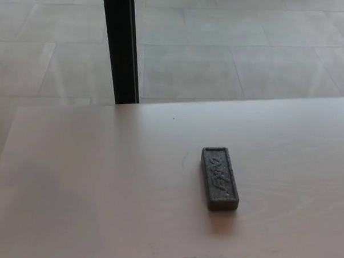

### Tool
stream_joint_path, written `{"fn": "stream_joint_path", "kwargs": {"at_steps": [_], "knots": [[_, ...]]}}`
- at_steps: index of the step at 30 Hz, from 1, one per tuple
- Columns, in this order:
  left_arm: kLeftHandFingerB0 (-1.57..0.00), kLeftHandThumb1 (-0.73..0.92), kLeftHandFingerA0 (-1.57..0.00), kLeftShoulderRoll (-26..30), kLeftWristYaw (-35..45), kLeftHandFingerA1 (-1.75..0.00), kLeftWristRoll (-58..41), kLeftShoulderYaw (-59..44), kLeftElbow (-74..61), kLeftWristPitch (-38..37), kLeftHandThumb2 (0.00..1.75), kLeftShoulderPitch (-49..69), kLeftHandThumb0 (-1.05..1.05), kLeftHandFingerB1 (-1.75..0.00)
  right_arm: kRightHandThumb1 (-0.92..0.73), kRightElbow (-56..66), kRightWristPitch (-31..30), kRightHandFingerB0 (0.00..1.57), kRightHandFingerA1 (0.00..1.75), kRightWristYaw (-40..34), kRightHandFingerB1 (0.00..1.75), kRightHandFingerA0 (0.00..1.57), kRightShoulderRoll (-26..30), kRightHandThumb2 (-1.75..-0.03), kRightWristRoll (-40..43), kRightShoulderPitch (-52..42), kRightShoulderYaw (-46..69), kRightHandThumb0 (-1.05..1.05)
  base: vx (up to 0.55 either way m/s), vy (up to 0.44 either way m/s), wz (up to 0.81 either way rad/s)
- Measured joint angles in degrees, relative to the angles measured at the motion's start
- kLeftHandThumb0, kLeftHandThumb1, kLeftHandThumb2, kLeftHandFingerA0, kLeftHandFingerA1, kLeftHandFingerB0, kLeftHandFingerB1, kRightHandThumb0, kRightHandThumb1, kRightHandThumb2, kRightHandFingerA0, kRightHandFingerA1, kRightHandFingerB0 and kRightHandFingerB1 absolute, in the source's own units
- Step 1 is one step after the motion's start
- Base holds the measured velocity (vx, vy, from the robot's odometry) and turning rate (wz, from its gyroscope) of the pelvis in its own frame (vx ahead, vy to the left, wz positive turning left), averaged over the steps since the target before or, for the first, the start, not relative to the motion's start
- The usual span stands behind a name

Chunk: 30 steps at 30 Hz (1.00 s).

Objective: The robot uses its right hand to hold the eraser kept in the middle of the desk and use it to wipe the desk by swiping its surface twice

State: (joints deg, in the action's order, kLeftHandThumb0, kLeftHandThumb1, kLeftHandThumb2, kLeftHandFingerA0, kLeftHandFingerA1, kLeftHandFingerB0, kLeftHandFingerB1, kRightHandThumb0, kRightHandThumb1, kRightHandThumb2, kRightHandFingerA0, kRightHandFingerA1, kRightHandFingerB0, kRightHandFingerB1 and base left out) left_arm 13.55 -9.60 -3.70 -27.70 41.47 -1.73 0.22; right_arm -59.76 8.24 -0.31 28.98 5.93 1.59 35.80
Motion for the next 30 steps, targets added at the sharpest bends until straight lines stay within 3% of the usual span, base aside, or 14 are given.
{"fn": "stream_joint_path", "kwargs": {"at_steps": [1, 2, 3, 4, 5, 9, 13, 18, 20, 23, 24, 28, 29, 30], "knots": [[-0.65, 0.63, -0.57, 0.0, -0.6, -0.94, -0.2, -0.9, -0.2, 0.0, 0.58, -0.1, -0.5, -0.72, -0.73, -0.5, 0.0, 0.47, 0.86, -0.5, 0.5, 0.78, 0.8, -0.61, 0.8, 1.2, 1.8, -0.48, 0.0, 0.0, 0.0], [-0.65, 0.63, -0.54, -0.1, -1.0, -0.93, -0.5, -1.5, -0.4, 0.0, 0.58, -0.1, -0.49, -0.74, -0.6, -0.7, 0.0, 0.38, 0.9, -1.0, 0.62, 0.76, 1.6, -1.01, 1.5, 2.2, 3.3, -0.47, 0.0, 0.0, 0.0], [-0.64, 0.63, -0.54, -0.3, -1.5, -0.93, -0.9, -2.1, -0.5, 0.0, 0.58, -0.2, -0.5, -0.73, -0.78, -1.1, -0.1, 0.4, 0.96, -1.6, 0.48, 0.79, 2.6, -0.62, 2.2, 3.5, 4.6, -0.46, 0.0, 0.0, 0.0], [-0.64, 0.63, -0.54, -0.4, -1.8, -0.96, -1.2, -2.8, -0.5, 0.0, 0.58, -0.2, -0.5, -0.73, -0.61, -1.7, -0.4, 0.32, 0.88, -2.3, 0.59, 0.77, 3.9, -1.01, 2.9, 5.3, 5.9, -0.46, 0.0, 0.0, 0.0], [-0.64, 0.62, -0.53, -0.5, -2.0, -0.94, -1.5, -3.1, -0.6, 0.0, 0.58, -0.2, -0.5, -0.73, -0.79, -2.0, -0.6, 0.43, 0.92, -2.8, 0.49, 0.87, 4.9, -0.63, 3.3, 6.6, 6.4, -0.4, 0.0, 0.0, 0.0], [-0.64, 0.63, -0.53, -1.0, -2.7, -0.94, -2.4, -4.4, -1.2, 0.1, 0.58, -0.4, -0.51, -0.73, -0.81, -2.4, -1.1, 0.45, 0.94, -5.6, 0.54, 0.89, 10.2, -0.67, 4.9, 15.5, 8.7, -0.39, 0.0, 0.0, 0.0], [-0.63, 0.63, -0.56, -1.0, -3.0, -0.95, -2.6, -4.6, -1.2, 0.1, 0.58, -0.3, -0.54, -0.73, -0.39, -2.3, -1.1, 1.33, 1.08, -7.5, 0.81, 1.57, 13.1, -1.31, 5.7, 24.3, 8.6, -0.52, 0.0, 0.0, 0.0], [-0.64, 0.63, -0.55, -1.0, -3.4, -0.95, -2.7, -4.6, -1.1, 0.1, 0.58, -0.3, -0.54, -0.75, -0.28, 3.6, -1.4, 1.19, 1.48, -9.3, 1.29, 1.45, 12.9, -1.42, 5.6, 34.1, 5.1, -0.5, 0.0, 0.0, 0.0], [-0.65, 0.62, -0.55, -1.1, -3.4, -0.98, -2.8, -4.6, -1.1, 0.1, 0.57, -0.3, -0.54, -0.75, -0.4, 6.7, -1.6, 0.93, 1.75, -9.7, 1.54, 1.17, 12.1, -1.26, 5.6, 36.1, 3.8, -0.36, 0.0, 0.0, 0.0], [-0.65, 0.63, -0.56, -1.2, -3.4, -0.96, -2.8, -4.6, -1.1, 0.1, 0.58, -0.3, -0.53, -0.74, -0.44, 13.2, -2.5, 0.84, 1.75, -10.3, 1.49, 1.0, 9.4, -1.31, 5.4, 39.4, 0.3, -0.09, 0.0, 0.0, 0.0], [-0.65, 0.63, -0.56, -1.2, -3.4, -0.95, -2.9, -4.7, -1.1, 0.1, 0.58, -0.3, -0.53, -0.74, -0.44, 15.4, -2.9, 1.0, 1.49, -10.3, 1.27, 1.32, 8.0, -1.2, 5.4, 40.7, -1.5, -0.15, 0.0, 0.0, 0.0], [-0.64, 0.63, -0.55, -1.3, -3.5, -1.01, -3.3, -4.6, -1.1, 0.1, 0.58, -0.6, -0.54, -0.76, -0.48, 22.6, -5.1, 1.01, 1.47, -10.0, 1.28, 1.28, 1.8, -1.17, 5.4, 44.7, -8.2, -0.24, 0.0, 0.0, 0.0], [-0.65, 0.64, -0.54, -1.3, -3.6, -1.01, -3.3, -4.6, -1.1, 0.2, 0.58, -0.7, -0.53, -0.78, -0.46, 25.2, -6.2, 0.85, 1.75, -9.9, 1.52, 0.98, -1.0, -1.25, 5.4, 45.6, -10.8, -0.15, 0.0, 0.0, 0.0], [-0.63, 0.63, -0.53, -1.3, -3.6, -1.01, -3.4, -4.6, -1.1, 0.2, 0.58, -0.7, -0.53, -0.77, -0.47, 26.9, -6.9, 1.03, 1.44, -9.8, 1.28, 1.26, -2.9, -1.21, 5.4, 45.8, -12.6, -0.21, 0.0, 0.0, 0.0]]}}
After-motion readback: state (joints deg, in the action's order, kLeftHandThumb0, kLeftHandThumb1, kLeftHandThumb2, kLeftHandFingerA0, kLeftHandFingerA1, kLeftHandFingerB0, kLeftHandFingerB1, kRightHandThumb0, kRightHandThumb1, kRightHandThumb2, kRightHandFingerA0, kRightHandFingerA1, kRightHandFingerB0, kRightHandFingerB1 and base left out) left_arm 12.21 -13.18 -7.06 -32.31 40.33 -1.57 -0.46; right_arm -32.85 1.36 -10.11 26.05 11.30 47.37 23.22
